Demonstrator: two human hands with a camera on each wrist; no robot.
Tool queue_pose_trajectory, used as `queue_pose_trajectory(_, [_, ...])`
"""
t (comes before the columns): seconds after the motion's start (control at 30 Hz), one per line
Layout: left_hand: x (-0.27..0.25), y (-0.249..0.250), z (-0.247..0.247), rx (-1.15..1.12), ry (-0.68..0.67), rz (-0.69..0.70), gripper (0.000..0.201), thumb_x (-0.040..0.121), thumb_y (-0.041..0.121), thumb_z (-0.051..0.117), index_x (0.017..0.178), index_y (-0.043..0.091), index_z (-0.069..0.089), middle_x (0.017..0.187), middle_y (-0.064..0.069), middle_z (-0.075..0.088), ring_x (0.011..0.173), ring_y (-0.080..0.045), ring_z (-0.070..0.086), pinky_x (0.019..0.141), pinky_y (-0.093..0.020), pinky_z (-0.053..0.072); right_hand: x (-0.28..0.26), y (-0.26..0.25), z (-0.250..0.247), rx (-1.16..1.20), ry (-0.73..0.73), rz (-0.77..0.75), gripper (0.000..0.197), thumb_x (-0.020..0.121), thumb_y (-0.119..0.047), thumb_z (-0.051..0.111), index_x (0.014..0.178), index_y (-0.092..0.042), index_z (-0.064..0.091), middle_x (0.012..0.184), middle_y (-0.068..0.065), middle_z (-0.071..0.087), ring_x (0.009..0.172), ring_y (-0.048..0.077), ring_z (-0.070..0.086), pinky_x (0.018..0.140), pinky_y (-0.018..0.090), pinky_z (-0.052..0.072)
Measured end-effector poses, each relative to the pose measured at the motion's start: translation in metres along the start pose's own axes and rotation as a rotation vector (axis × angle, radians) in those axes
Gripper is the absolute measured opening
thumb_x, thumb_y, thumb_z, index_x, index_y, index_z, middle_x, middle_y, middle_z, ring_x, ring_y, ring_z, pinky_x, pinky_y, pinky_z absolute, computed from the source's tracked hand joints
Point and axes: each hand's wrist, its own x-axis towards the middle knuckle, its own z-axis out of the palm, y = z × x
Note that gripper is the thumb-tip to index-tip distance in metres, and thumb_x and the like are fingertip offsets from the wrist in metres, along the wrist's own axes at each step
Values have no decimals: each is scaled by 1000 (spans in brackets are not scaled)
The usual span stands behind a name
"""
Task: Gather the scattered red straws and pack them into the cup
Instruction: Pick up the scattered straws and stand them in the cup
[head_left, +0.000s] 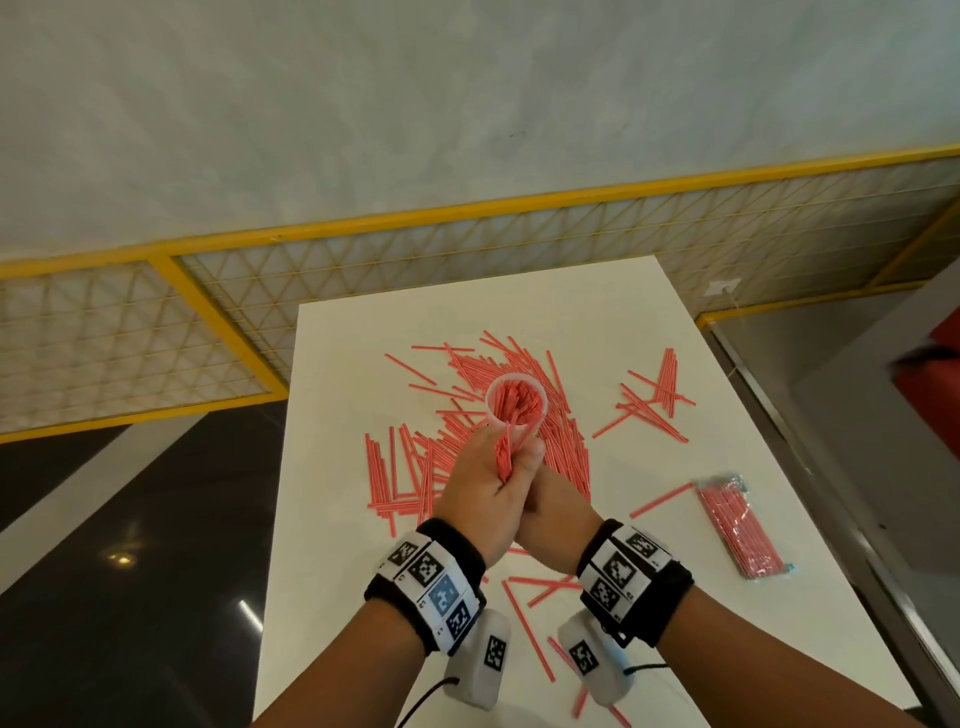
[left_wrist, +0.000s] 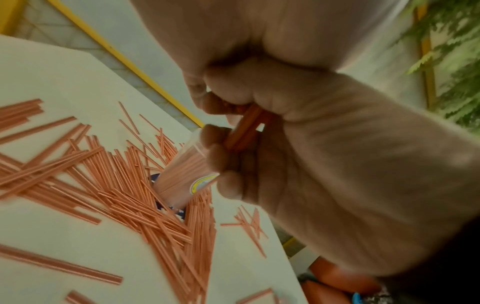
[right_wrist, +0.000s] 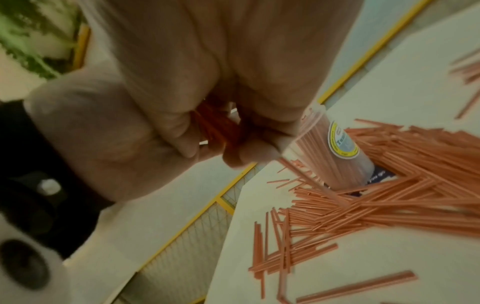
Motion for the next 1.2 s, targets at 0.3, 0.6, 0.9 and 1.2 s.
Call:
queue_pose_trajectory(0.3, [0, -19, 5, 54, 35, -27, 46, 97, 76, 35, 114, 41, 60, 109, 18, 64, 109, -9, 62, 96, -43, 53, 6, 11, 11, -156, 104, 48, 25, 100, -19, 51, 120, -18, 65, 110, 2, 66, 101, 14, 58, 89, 27, 49])
queue_pose_trajectory(0.6, [7, -12, -5, 205, -28, 2, 47, 106, 56, 32, 141, 28, 47, 125, 15, 58, 122, -5, 52, 123, -49, 25, 31, 15, -1, -67, -19, 181, 27, 102, -6, 50, 127, 0, 60, 120, 14, 67, 105, 23, 64, 79, 15, 42])
queue_pose_trajectory(0.9, [1, -13, -28, 139, -37, 5, 68, 103, 59, 40, 159, 28, 19, 151, 25, 30, 143, 4, 27, 121, -31, 27, 71, 23, -19, 185, 142, 211, 28, 98, -38, 60, 75, -20, 65, 64, 0, 65, 56, 10, 62, 56, 28, 53])
queue_pose_trajectory(1.2, [-73, -88, -36, 207, -231, -355, 26, 104, 51, 46, 124, 35, 48, 125, 18, 59, 107, 6, 59, 84, -11, 44, 121, 52, -39, -31, 131, 455, 31, 93, -42, 68, 72, -19, 65, 62, -4, 60, 57, 12, 57, 52, 21, 43])
